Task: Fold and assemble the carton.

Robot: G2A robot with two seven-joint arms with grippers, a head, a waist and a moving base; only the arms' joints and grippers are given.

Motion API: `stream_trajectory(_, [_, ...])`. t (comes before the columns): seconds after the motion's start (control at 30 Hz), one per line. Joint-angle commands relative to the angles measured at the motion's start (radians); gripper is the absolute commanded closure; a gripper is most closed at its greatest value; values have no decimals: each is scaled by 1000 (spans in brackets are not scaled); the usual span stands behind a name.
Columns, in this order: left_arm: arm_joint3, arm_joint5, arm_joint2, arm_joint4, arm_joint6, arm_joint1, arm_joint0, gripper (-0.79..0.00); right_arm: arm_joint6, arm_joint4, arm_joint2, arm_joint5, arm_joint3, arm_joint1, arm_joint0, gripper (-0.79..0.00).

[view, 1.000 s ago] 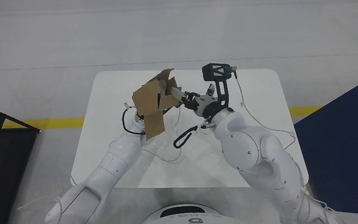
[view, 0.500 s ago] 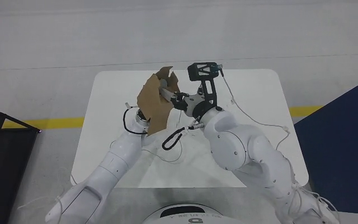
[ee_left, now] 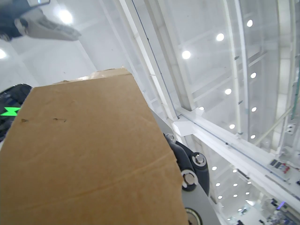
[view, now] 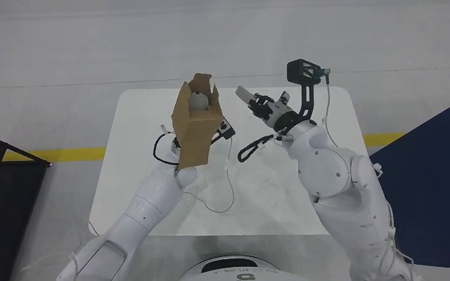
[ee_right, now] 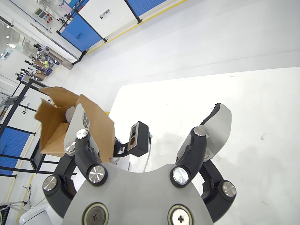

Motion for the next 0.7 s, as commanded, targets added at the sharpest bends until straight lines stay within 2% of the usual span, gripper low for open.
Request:
stream_trajectory(0.0, [-1,64,-16,-39,64,-1,10,0,3,9,1,-4,12,-2,16,-785])
stream_trajectory(0.17, [-8,148,-61,-65,148,-12,35,0,13,23,-9,-8,23,-6,38,-785])
stream_trajectory(0.67, [2,224,-159,-11,225,-63,63,0,121,-31,-134,-30,102,-18,125,-785])
